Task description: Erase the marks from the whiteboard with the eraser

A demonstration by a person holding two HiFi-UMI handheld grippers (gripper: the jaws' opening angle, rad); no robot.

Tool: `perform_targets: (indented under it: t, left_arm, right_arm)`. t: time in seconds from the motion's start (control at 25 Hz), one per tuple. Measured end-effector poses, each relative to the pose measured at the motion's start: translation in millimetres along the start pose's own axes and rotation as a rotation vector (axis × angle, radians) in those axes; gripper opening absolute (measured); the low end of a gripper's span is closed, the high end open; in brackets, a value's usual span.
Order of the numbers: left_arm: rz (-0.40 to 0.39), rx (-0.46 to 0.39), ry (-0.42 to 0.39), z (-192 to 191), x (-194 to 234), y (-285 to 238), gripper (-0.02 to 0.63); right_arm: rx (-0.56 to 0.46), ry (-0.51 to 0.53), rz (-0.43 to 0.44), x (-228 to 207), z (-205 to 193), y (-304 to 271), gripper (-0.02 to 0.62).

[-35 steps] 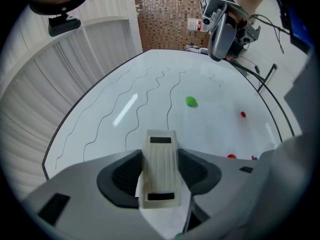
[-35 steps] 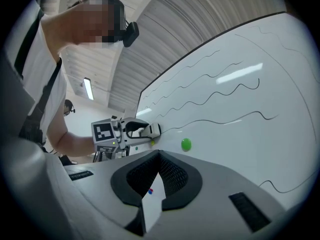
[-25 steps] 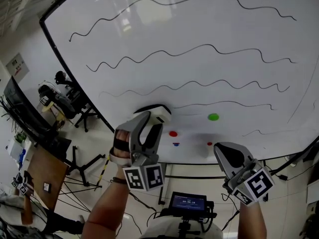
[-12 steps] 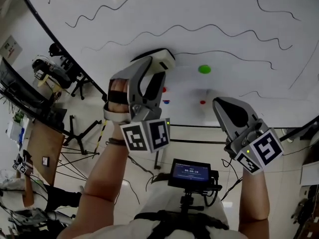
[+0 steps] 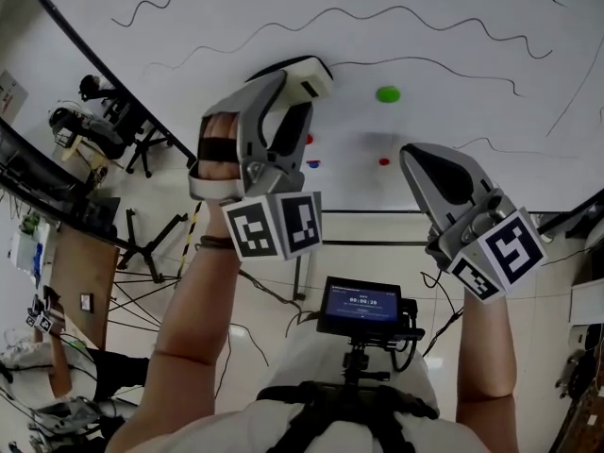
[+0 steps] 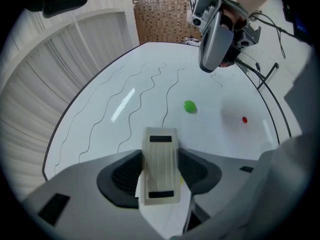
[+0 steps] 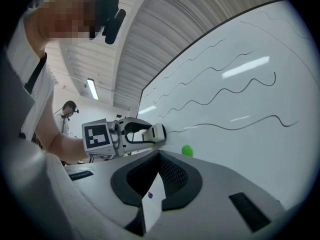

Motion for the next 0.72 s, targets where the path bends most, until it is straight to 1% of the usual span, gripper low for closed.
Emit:
perform_targets:
  t: [0.2,0.44,0.6,0.72]
  left_arm:
    - [-0.004,-0.018,0.016,-5,3,-2,0.256]
    - [-0.030,-0.042,0.015,-20,7,-3,0.256]
    - [-0.027,-0.099,0.011,-8,7,-1,0.255]
    - [-0.046,-0.144,-0.005,4,5,-2,0.255]
  right_arm:
    - [0.030,0.061,0.004,9,2,-11,0.006]
    - [0.070,0.067,-0.022,20,-1,-31,0.006]
    - [0.077,0.092,-0.064,26,6,-23,0.006]
    - [0.067,0.114,-0.100,26,15,-20,0.006]
Point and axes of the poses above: the fingertips, and each gripper's own axes: y backward along the fingers, x to its left, z out of its top, the point moved 1 cm from there along y, backward along the fingers, and after that the axes turned 11 degrees about y, right-handed, at the moved point
